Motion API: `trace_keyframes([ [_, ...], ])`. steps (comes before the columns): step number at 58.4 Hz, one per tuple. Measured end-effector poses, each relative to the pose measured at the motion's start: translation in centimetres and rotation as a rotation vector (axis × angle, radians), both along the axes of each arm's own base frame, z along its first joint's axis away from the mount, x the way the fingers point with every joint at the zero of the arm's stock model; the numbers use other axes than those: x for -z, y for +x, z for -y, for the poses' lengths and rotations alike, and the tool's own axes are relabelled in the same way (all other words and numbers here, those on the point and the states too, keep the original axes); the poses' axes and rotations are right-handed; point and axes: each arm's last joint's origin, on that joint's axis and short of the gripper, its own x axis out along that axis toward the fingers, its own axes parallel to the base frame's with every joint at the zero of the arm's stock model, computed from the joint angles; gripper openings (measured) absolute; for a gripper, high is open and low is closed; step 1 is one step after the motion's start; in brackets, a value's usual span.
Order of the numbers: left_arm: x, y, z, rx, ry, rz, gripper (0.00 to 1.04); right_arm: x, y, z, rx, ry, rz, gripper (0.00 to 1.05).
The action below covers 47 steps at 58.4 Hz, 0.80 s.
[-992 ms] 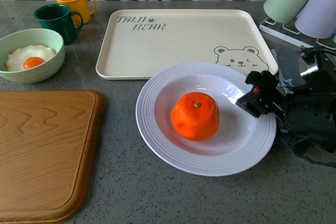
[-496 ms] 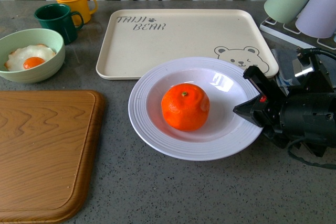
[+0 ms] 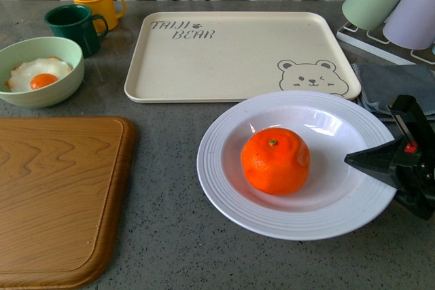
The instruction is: Place orange and plate with both arms
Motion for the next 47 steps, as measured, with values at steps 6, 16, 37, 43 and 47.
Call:
trace_keyframes([
  [6, 0.0, 0.0, 0.0, 0.000, 0.000, 0.000, 0.96, -0.2, -0.4, 0.3, -0.007, 0.007, 0.013, 0.03],
  [16, 0.0, 0.0, 0.0, 0.000, 0.000, 0.000, 0.96, -1.0, -0.3, 0.5, -0.031, 0.043, 0.061, 0.03],
  [37, 0.0, 0.0, 0.0, 0.000, 0.000, 0.000, 0.96, -2.7, 1.1, 0.0, -0.053, 0.073, 0.143, 0.03],
  [43, 0.0, 0.0, 0.0, 0.000, 0.000, 0.000, 0.96, -3.5, 2.4, -0.4, -0.059, 0.080, 0.181, 0.03],
  [47, 0.0, 0.0, 0.0, 0.000, 0.000, 0.000, 0.96, -3.8, 3.4, -0.7, -0.061, 0.081, 0.197, 0.03],
])
